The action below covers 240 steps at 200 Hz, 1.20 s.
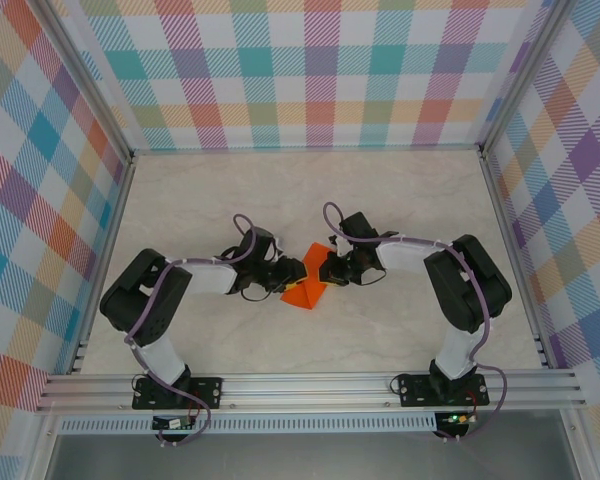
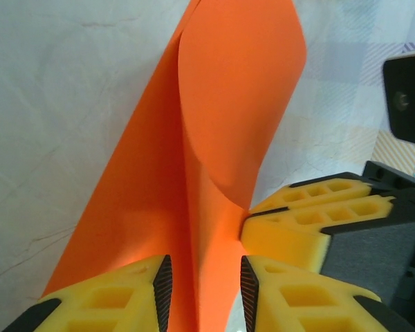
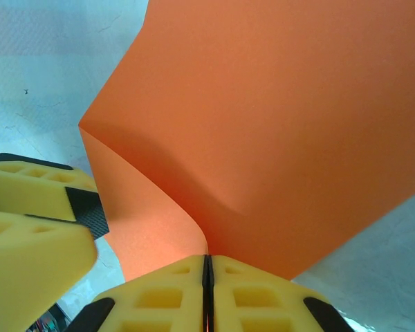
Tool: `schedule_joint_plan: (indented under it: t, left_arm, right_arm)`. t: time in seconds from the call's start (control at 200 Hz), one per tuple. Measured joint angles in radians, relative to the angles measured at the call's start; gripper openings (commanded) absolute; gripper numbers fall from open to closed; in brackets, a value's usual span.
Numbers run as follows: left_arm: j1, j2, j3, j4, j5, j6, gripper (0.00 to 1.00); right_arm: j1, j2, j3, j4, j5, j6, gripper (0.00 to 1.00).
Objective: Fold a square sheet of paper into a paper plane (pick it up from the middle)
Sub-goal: Turn over the paper at the center of the table.
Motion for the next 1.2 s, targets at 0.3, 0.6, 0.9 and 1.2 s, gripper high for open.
schedule_joint_plan:
  t: [0.3,0.6,0.9,1.2]
  left_arm:
    - [-0.008,0.052,0.034,0.006,0.025,0.006,0.11]
    - [-0.009,0.052,0.09,-0.005,0.025,0.05,0.0]
    - [-0.019,-0.105,0.29,-0.494,-0.19,0.308,0.0]
    - [-0.048,-0.192,0.595,-0.976,-0.669,0.531,0.0]
  right_arm:
    - [-0.012,-0.049,-0.005,-0.002,0.016,0.003,0.32]
    - [-0.072,-0.265,-0.021,-0.033,0.154,0.036,0.77]
    - [-0.079,-0.422,-0.025,-0.106,0.366,0.025,1.0]
    - [-0.079,-0.532,-0.05,-0.166,0.558,0.032,1.0]
